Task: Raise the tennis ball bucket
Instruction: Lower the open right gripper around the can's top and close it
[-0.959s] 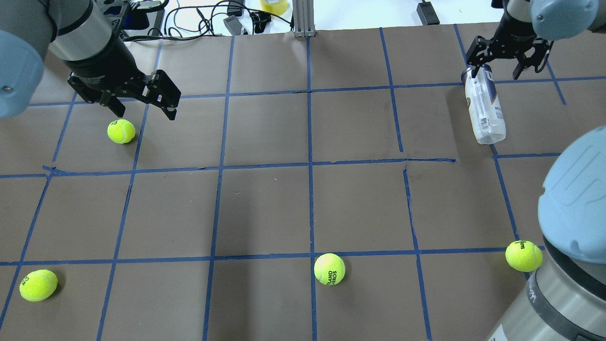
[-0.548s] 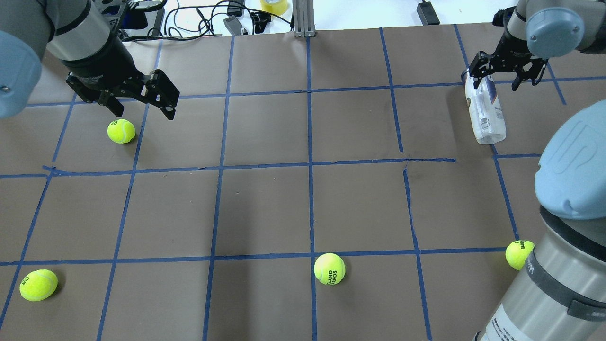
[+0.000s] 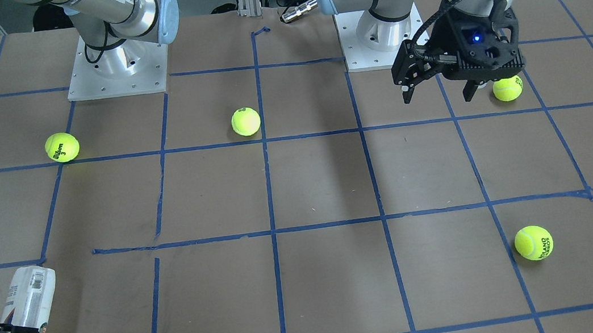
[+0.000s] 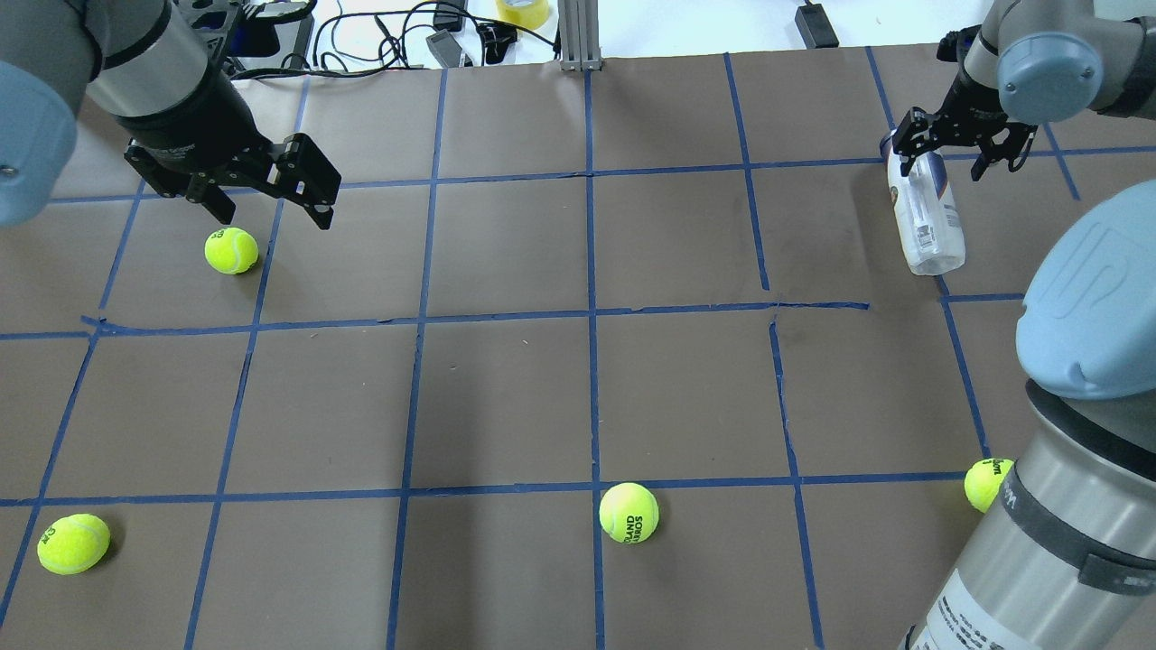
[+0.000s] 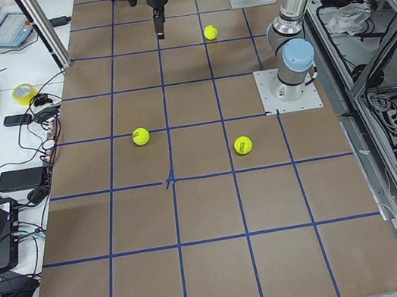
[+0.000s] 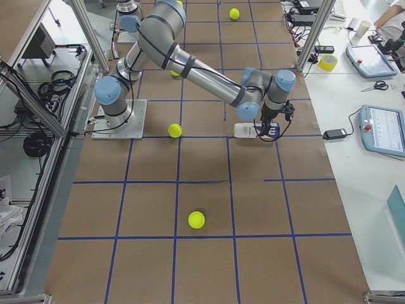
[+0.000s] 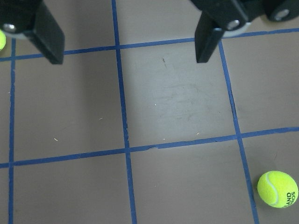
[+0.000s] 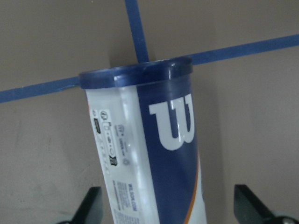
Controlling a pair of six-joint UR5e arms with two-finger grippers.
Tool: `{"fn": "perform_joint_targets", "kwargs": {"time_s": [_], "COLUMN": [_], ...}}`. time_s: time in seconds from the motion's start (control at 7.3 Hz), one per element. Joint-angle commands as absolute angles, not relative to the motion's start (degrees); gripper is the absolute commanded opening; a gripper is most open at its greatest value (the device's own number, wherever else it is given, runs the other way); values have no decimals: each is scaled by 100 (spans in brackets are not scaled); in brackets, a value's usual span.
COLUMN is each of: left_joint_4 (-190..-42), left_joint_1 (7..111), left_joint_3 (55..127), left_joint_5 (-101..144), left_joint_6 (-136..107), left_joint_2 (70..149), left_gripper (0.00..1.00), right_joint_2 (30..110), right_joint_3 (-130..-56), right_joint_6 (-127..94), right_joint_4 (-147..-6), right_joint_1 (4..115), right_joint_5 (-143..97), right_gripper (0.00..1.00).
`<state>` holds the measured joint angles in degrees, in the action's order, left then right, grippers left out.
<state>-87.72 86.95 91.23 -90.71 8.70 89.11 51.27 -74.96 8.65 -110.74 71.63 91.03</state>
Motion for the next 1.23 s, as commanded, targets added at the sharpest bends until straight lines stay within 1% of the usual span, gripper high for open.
{"fn": "perform_joint_targets", "kwargs": {"time_s": [0.0, 0.41, 1.1], "left_joint_4": [-8763, -8763, -8754], "left_joint_1": [8692, 8684, 8684], "left_joint_3": [9123, 9123, 9123], "left_joint_5": [-9070, -9079, -9079], "left_joint_6": [870, 879, 896], "left_joint_2": [8912, 8912, 8912], "left_gripper": [100, 100, 100], "right_joint_2": [5132, 4870, 4816], "right_joint_3": [-7593, -7655, -7734], "right_joint_6": [975, 1125, 1134], "right_joint_4": [-11101, -11372, -11382], "right_joint_1": [7154, 7093, 7102], "right_joint_5": [9078, 9018, 9009], "right_gripper": [100, 100, 100]}}
